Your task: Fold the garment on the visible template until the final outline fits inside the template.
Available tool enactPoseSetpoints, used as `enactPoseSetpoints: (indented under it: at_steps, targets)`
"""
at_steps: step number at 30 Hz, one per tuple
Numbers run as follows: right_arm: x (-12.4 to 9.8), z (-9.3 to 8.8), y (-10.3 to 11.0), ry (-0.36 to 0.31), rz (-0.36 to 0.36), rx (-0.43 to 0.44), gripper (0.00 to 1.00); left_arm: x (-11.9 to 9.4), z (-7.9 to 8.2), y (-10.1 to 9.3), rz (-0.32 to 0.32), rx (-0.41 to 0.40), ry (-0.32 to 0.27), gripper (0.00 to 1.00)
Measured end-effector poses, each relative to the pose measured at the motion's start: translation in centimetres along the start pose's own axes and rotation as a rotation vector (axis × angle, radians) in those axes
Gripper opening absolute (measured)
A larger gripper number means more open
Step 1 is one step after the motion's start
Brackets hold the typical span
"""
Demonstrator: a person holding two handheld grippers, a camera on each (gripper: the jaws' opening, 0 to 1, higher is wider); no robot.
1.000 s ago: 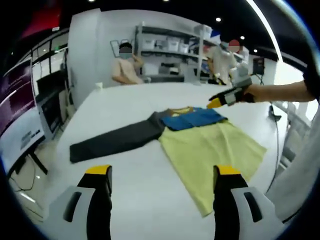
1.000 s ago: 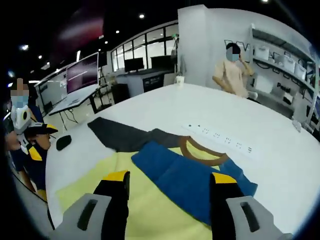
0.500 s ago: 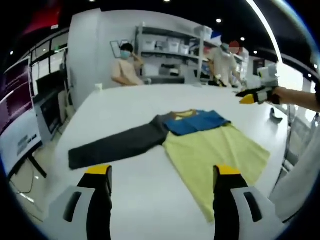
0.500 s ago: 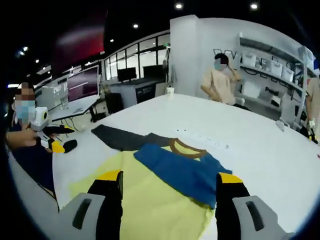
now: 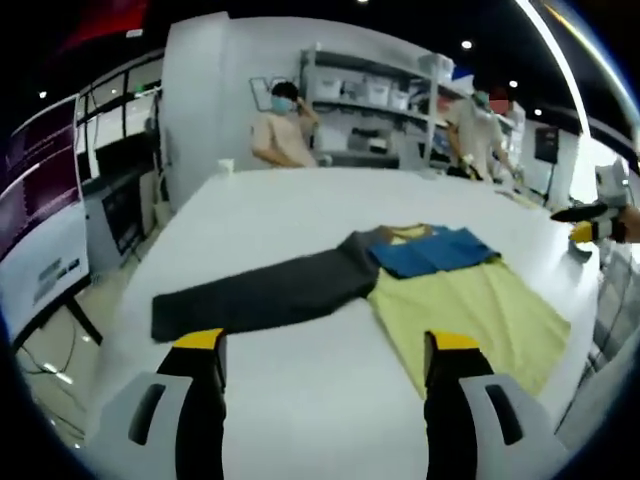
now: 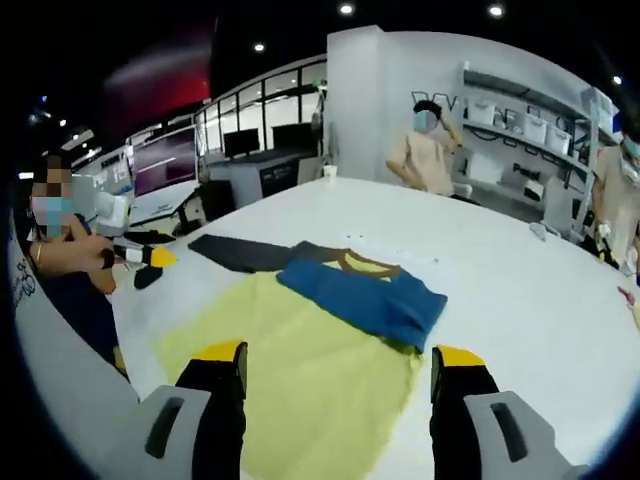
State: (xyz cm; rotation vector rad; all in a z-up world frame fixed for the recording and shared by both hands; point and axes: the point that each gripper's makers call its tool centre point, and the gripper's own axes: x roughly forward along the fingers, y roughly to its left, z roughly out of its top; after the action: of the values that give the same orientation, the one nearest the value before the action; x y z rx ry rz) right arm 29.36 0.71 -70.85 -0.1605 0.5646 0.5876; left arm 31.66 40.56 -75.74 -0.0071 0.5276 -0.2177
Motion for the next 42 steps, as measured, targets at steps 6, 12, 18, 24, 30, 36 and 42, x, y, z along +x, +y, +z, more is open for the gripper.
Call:
enactPoseSetpoints:
  at_steps: [6,12,18,24,30,36,42]
  targets:
    - [-1.3,-1.1,-1.3,0.022,-0.048,0.002,0.73,1.4,0.4,2.3,0.063,-0.011,0.008,0.72]
    - [-3.9,-1.2,-2.6,-0.013,-0.101,0.01,0.72,2.5,0.7,5.8,0.213,-0.005,0.016,0.71]
    - [-5.9,-2.6,-3.4,0.001,-0.132,0.049,0.72,4.1,-0.7,8.5,0.304,-0.025,0.04,0.71]
    - [-7.7,-3.5,-4.3,0.022,-0.196,0.035,0.71,3.5,-2.2,10.6,0.387,-0.083,0.074,0.64]
    - [-8.3,-3.1,-4.5,0.01,-0.205,0.052,0.7,4.4,-3.2,13.3,0.42,-0.142,0.058,0.62]
    - [-8.6,-3.6,-3.9,0.023,-0.205,0.058,0.68,5.7,-4.0,14.5,0.41,-0.144,0.056,0.6]
    - [-8.5,-4.7,-3.8,0.053,-0.211,0.067,0.65,5.9,-4.4,17.0,0.451,-0.15,0.034,0.52]
